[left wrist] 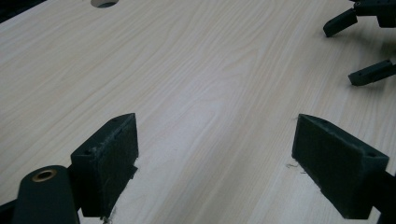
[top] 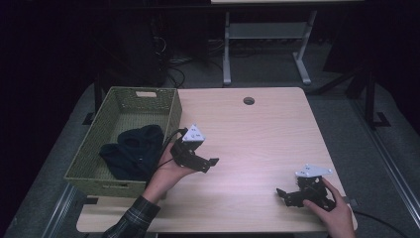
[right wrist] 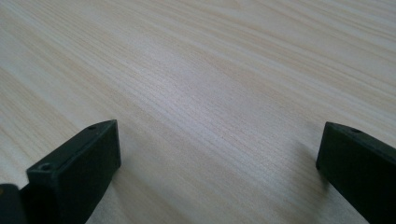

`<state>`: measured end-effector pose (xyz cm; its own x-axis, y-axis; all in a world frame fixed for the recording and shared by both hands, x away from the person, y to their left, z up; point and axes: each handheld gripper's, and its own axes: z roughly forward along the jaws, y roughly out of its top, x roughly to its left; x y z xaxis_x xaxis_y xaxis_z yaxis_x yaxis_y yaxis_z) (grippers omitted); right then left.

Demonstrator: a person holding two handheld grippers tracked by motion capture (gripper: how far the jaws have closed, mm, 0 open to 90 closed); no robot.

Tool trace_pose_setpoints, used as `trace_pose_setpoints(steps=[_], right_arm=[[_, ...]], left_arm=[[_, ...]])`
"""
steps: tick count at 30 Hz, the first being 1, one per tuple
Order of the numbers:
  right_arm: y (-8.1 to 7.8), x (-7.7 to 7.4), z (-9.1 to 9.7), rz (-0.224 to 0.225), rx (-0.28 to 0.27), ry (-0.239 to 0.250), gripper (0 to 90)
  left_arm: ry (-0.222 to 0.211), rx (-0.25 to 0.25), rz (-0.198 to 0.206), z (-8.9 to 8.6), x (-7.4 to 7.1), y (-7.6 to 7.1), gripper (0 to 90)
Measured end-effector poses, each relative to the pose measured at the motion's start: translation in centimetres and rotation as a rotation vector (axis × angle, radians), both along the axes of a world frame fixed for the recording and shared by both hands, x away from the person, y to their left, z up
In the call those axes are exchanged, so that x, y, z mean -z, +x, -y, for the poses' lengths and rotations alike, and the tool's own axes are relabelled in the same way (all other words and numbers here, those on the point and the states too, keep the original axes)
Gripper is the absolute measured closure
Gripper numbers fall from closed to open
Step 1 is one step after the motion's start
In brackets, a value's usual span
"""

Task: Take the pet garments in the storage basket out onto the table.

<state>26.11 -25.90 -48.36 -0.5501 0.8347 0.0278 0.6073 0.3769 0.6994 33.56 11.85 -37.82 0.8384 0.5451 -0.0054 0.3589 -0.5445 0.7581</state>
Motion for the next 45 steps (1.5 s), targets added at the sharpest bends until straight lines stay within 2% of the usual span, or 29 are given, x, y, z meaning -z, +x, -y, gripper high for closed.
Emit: trace_pose_setpoints(steps=[21, 33, 45], right_arm=[[0.0, 0.0, 0.0, -0.001, 0.002, 0.002, 0.0], [0.0, 0.0, 0.0, -0.001, 0.001, 0.002, 0.0], [0.0, 0.0, 0.0, -0.001, 0.002, 0.002, 0.0]], left_arm=[[-0.008, -0.006, 0.008, -0.8, -1.9, 0.8, 14.2], [-0.023, -0.054, 0.023, -3.1, -2.9, 1.2, 14.2], [-0.023, -0.1, 0.025, -5.1, -3.2, 1.6, 14.2]])
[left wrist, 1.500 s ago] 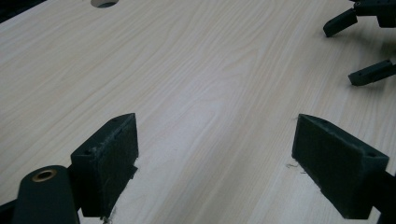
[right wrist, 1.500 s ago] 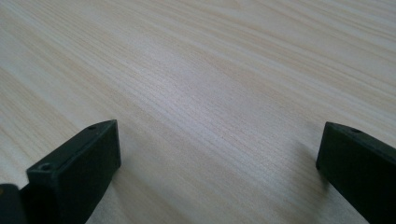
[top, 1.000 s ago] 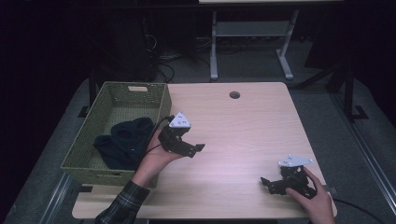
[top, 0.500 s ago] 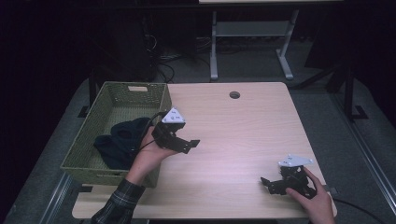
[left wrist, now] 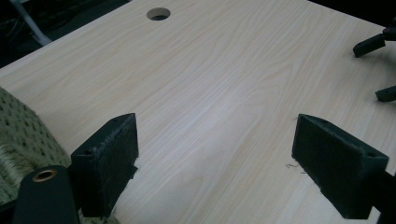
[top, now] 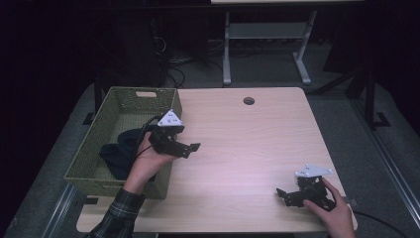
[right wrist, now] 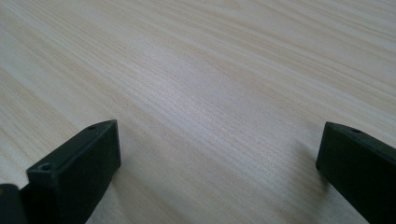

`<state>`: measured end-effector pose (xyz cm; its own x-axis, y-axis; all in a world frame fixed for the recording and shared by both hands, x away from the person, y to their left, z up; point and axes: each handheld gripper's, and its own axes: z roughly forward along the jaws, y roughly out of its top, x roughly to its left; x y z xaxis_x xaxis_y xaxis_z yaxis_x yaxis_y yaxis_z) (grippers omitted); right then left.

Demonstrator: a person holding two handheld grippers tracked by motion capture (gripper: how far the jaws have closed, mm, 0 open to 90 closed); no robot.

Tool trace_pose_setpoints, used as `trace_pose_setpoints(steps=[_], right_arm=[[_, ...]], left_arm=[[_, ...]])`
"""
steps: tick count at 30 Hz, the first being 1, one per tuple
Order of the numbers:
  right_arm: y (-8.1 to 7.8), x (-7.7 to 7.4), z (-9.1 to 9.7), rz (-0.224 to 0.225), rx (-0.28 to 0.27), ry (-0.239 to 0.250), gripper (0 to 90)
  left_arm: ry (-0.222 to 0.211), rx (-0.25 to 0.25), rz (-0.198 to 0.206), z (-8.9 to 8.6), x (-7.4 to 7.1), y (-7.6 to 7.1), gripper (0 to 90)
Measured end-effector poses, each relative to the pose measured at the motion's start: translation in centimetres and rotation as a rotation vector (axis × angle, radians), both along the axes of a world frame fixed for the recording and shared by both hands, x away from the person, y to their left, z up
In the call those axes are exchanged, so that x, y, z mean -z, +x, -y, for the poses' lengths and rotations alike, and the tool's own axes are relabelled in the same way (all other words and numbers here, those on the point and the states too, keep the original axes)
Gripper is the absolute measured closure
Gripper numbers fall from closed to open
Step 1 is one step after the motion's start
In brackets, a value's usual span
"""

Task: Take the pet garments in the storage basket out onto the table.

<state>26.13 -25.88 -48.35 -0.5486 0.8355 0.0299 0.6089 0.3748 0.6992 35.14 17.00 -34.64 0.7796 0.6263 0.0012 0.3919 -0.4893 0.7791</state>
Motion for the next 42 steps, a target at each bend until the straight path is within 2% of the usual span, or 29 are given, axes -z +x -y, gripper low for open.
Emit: trace_pose_setpoints(steps=[27, 36, 42], right_arm=[[0.0, 0.0, 0.0, 0.0, 0.0, 0.0, 0.0], [0.0, 0.0, 0.0, 0.0, 0.0, 0.0, 0.0], [0.0, 0.0, 0.0, 0.0, 0.0, 0.0, 0.0]], left_arm=[[0.005, -0.114, 0.018, -4.8, -0.7, 0.6, 14.2], [-0.01, -0.179, 0.025, -7.1, -0.8, 0.8, 14.2], [0.004, -0.221, 0.031, -8.9, -0.7, 1.1, 14.2]])
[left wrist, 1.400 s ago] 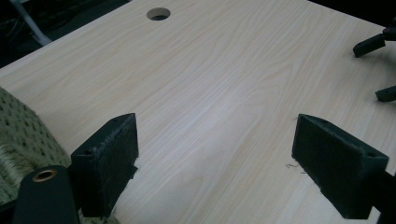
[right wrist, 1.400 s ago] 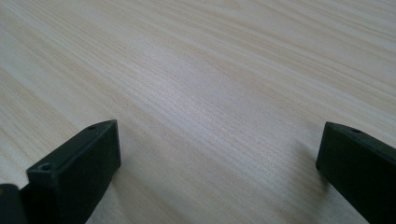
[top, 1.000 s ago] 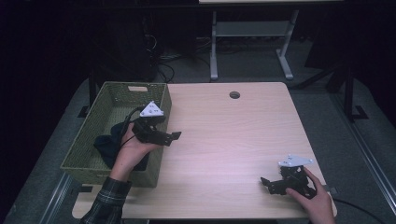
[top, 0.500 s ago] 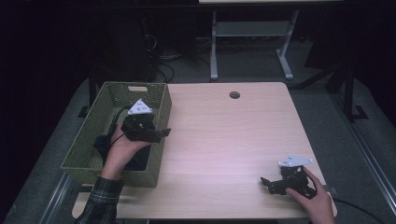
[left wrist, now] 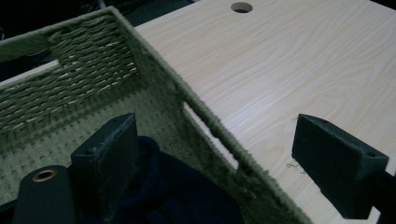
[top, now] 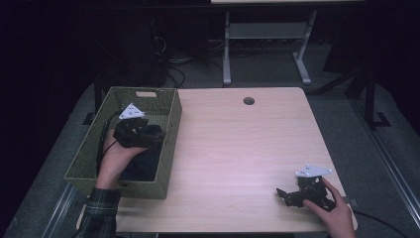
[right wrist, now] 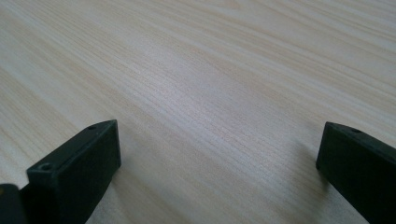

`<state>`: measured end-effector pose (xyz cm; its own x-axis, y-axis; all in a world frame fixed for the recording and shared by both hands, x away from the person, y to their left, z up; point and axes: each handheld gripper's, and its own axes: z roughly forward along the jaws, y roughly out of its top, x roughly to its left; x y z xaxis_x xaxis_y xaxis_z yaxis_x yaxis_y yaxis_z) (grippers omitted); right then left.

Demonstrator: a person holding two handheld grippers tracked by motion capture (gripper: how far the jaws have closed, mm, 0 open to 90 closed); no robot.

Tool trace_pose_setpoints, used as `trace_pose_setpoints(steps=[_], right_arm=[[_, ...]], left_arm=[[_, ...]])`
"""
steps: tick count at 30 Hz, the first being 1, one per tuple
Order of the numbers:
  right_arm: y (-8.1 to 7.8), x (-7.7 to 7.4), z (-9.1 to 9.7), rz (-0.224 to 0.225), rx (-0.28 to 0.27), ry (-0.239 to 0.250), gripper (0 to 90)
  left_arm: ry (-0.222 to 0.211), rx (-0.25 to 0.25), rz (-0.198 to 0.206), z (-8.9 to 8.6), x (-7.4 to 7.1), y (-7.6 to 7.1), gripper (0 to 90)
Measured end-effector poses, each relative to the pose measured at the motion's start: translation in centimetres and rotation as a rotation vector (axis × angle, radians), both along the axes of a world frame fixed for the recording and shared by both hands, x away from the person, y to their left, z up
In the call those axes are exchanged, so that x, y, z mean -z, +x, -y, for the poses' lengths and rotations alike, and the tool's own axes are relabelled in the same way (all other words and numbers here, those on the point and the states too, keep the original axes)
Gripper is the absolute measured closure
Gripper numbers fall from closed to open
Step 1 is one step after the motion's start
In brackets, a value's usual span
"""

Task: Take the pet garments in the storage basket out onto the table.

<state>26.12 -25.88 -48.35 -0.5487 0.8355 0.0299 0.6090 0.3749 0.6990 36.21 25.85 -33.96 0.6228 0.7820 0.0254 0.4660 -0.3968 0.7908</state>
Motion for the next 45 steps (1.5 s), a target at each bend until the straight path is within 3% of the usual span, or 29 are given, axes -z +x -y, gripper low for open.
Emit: trace_pose_setpoints(steps=[5, 14, 21, 31, 39, 44, 45], right_arm=[[0.0, 0.0, 0.0, 0.0, -0.001, 0.0, 0.0], [0.0, 0.0, 0.0, 0.001, -0.001, 0.0, 0.0], [0.0, 0.0, 0.0, 0.0, 0.0, 0.0, 0.0], [0.0, 0.0, 0.0, 0.0, 0.0, 0.0, 0.0], [0.0, 0.0, 0.0, 0.001, -0.001, 0.0, 0.0], [0.0, 0.0, 0.0, 0.0, 0.0, 0.0, 0.0], [0.0, 0.0, 0.0, 0.0, 0.0, 0.0, 0.0]], left_arm=[[0.0, -0.02, -0.004, -0.8, 0.2, 0.1, 14.2], [0.034, -0.07, -0.006, -3.0, 0.9, 0.6, 14.1], [0.065, -0.08, -0.024, -3.9, 1.7, 0.9, 14.1], [0.162, -0.081, -0.102, -5.2, 3.5, 1.6, 14.1], [0.202, -0.075, -0.149, -5.7, 4.7, 2.1, 13.9], [0.218, -0.057, -0.229, -5.3, 6.7, 2.7, 13.8], [0.218, -0.057, -0.229, -5.3, 6.7, 2.7, 13.7]])
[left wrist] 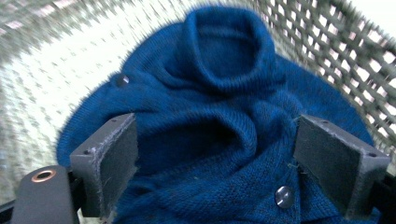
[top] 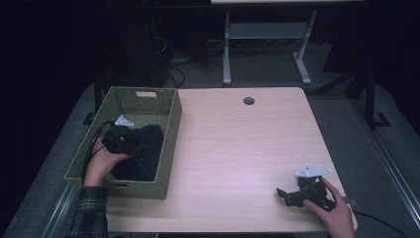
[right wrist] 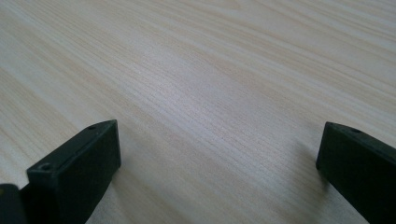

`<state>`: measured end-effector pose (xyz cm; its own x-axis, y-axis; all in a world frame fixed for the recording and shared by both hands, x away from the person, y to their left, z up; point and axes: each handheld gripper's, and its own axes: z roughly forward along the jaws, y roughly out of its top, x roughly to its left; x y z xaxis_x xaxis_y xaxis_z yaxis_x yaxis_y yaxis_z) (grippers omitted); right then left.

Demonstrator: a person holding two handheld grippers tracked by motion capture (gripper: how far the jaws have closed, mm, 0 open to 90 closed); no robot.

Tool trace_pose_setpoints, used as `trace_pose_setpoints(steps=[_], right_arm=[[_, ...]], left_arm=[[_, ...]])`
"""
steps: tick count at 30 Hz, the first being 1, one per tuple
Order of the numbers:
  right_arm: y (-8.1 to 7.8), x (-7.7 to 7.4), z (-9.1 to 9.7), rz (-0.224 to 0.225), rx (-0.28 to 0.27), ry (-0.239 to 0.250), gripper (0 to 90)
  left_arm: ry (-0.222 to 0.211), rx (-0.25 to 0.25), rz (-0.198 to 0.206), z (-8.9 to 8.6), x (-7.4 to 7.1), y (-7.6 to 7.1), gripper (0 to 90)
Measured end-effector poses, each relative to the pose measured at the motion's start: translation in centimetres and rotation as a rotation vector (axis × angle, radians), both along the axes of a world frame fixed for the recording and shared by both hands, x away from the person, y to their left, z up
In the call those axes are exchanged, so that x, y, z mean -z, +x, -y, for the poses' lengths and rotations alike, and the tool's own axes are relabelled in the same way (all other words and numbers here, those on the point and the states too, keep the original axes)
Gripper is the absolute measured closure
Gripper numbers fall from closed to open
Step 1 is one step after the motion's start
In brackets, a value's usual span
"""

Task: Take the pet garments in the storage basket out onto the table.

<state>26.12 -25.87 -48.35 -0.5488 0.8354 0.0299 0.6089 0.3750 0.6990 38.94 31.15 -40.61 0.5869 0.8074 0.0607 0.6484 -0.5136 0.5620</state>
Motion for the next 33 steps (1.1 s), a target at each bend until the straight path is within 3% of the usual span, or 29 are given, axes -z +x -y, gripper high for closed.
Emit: trace_pose_setpoints(steps=[1, 3, 5, 7, 13, 17, 18, 19, 21, 22, 23, 27, 29, 30, 33], right_arm=[[0.0, 0.0, 0.0, 0.001, 0.0, 0.0, 0.0], [0.0, 0.0, 0.0, 0.0, 0.0, 0.0, 0.0], [0.0, 0.0, 0.0, 0.0, 0.0, 0.0, 0.0], [0.0, 0.0, 0.0, 0.0, 0.0, 0.0, 0.0], [0.0, 0.0, 0.0, 0.0, 0.0, 0.0, 0.0], [0.0, 0.0, 0.0, 0.0, 0.0, 0.0, 0.0], [0.0, 0.0, 0.0, 0.0, 0.0, 0.0, 0.0], [0.0, 0.0, 0.0, 0.0, 0.0, 0.0, 0.0], [0.0, 0.0, 0.0, 0.0, 0.0, 0.0, 0.0], [0.0, 0.0, 0.0, 0.0, 0.0, 0.0, 0.0], [0.0, 0.0, 0.0, 0.0, -0.001, 0.0, 0.0], [0.0, 0.0, 0.0, 0.0, 0.0, 0.0, 0.0], [0.0, 0.0, 0.0, 0.0, 0.0, 0.0, 0.0], [0.0, 0.0, 0.0, 0.0, 0.0, 0.0, 0.0], [0.0, 0.0, 0.0, 0.0, 0.0, 0.0, 0.0]], left_arm=[[0.017, 0.008, -0.032, 0.2, 0.5, 0.1, 13.6], [0.018, 0.009, -0.045, 0.2, 0.7, 0.1, 13.6], [0.001, 0.001, -0.104, 0.3, 1.4, 0.3, 13.6], [0.017, 0.001, -0.139, 0.4, 1.8, 0.4, 13.5], [0.071, 0.017, -0.179, 1.1, 2.3, 0.4, 15.2], [0.079, 0.01, -0.222, 1.2, 2.4, 0.4, 31.6], [0.074, 0.032, -0.235, 1.3, 2.2, 0.4, 38.6], [0.063, 0.039, -0.239, 1.3, 2.1, 0.3, 48.0], [0.069, 0.046, -0.239, 1.3, 2.0, 0.2, 58.4], [0.069, 0.047, -0.242, 1.3, 1.9, 0.2, 58.4], [0.057, 0.031, -0.248, 1.1, 1.7, 0.3, 66.5], [0.038, 0.013, -0.246, 0.8, 1.3, 0.3, 70.1], [-0.007, 0.0, -0.212, 0.3, 0.7, 0.2, 70.5], [-0.007, 0.0, -0.212, 0.3, 0.7, 0.2, 70.8], [-0.081, -0.02, -0.165, -0.3, -0.1, 0.0, 71.0]])
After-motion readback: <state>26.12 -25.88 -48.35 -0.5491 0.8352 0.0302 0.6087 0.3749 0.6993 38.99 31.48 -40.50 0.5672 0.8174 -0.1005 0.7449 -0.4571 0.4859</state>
